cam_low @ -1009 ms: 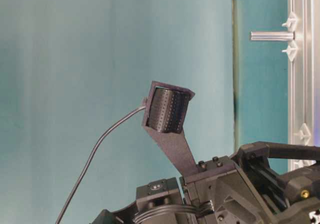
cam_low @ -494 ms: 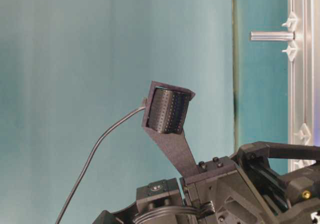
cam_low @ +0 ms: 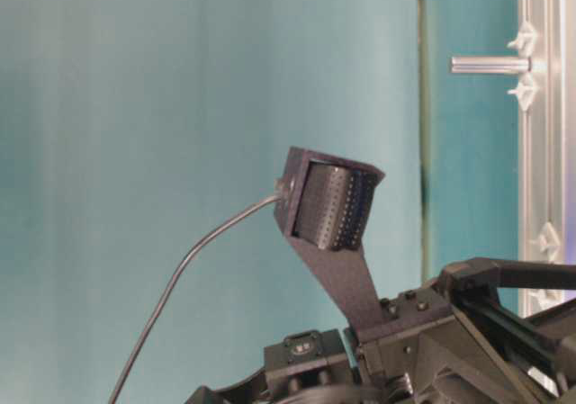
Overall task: Insert the large gear onto the shaft.
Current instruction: 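Lower the left gripper and close its fingers on the gear hub, then lift the blue gear with the left gripper and swing it toward the rail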
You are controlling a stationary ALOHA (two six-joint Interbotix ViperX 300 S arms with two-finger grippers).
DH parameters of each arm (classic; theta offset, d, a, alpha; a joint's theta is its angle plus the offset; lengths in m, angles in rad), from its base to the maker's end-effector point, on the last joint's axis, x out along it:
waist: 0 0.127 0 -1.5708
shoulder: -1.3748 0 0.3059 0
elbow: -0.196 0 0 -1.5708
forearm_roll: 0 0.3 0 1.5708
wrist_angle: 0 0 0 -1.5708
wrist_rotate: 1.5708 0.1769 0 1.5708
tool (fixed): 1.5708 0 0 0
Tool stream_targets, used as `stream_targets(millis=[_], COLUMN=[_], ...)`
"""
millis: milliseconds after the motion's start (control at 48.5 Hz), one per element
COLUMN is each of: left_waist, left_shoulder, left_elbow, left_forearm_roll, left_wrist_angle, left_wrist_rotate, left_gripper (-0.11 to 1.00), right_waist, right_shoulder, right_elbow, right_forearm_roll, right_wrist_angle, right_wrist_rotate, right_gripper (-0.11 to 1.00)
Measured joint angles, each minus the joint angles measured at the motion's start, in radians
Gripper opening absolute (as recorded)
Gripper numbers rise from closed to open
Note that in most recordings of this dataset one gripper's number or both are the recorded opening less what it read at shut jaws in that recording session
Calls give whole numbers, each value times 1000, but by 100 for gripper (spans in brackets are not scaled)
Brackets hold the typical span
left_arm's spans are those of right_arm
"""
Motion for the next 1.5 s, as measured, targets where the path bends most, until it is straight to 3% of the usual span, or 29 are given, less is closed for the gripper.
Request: stream_targets(millis=[824,1504], left_waist=[2,-8], left_shoulder=[-6,-32], left_elbow=[5,11], left_forearm_roll=[5,5], left_wrist_angle=[-2,-2], left_wrist_rotate=[-18,29], left_gripper=[85,79], right_waist=[0,0], right_shoulder=[-15,-17], right_elbow=[6,6], right_forearm_roll=[0,0], right_wrist_angle=[3,3], right_wrist_rotate=[0,0], right_gripper=[14,14])
